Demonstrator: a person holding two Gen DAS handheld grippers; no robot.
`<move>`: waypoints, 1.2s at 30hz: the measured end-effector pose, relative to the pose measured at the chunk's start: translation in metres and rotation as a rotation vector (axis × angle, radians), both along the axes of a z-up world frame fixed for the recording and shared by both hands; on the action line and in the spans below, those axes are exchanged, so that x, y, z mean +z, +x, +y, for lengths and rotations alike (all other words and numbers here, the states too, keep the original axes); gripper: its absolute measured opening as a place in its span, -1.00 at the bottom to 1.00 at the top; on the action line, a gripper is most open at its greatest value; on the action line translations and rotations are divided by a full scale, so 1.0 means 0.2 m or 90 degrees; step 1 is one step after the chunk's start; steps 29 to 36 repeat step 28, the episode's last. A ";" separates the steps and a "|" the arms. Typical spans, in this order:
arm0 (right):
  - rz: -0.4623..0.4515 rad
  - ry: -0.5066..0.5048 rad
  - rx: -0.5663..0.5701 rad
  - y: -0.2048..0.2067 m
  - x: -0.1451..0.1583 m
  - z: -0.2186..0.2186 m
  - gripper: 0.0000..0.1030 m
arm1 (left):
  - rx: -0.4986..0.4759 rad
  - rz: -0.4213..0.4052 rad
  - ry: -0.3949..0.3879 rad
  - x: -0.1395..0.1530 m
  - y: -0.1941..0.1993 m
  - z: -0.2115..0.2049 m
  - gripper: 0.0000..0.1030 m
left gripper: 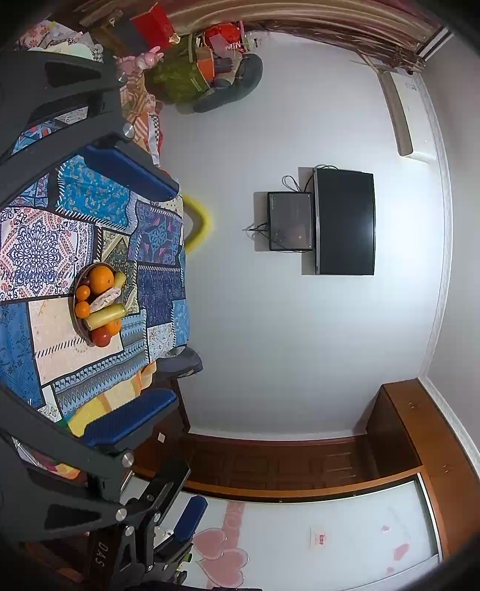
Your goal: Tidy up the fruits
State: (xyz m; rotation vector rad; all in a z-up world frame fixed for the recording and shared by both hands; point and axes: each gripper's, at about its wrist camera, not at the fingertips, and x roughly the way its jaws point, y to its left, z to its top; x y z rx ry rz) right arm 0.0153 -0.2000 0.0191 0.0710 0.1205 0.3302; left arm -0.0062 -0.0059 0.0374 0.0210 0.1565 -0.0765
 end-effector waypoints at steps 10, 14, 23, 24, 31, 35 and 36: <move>-0.003 -0.002 -0.004 -0.01 0.01 0.00 1.00 | -0.010 0.011 -0.006 0.01 0.01 0.01 1.00; -0.005 -0.002 -0.004 -0.01 0.01 0.01 1.00 | -0.017 0.020 -0.008 0.00 0.02 0.01 1.00; -0.005 -0.004 -0.006 -0.02 0.02 0.01 1.00 | -0.024 0.022 -0.012 0.00 0.02 0.01 1.00; -0.005 -0.003 -0.007 -0.02 0.02 0.01 1.00 | -0.023 0.021 -0.011 0.00 0.01 0.01 1.00; -0.004 -0.003 -0.007 -0.02 0.01 0.00 1.00 | -0.025 0.023 -0.007 -0.01 0.02 0.00 1.00; -0.004 -0.003 -0.007 -0.02 0.01 0.00 1.00 | -0.025 0.023 -0.007 -0.01 0.02 0.00 1.00; -0.004 -0.003 -0.007 -0.02 0.01 0.00 1.00 | -0.025 0.023 -0.007 -0.01 0.02 0.00 1.00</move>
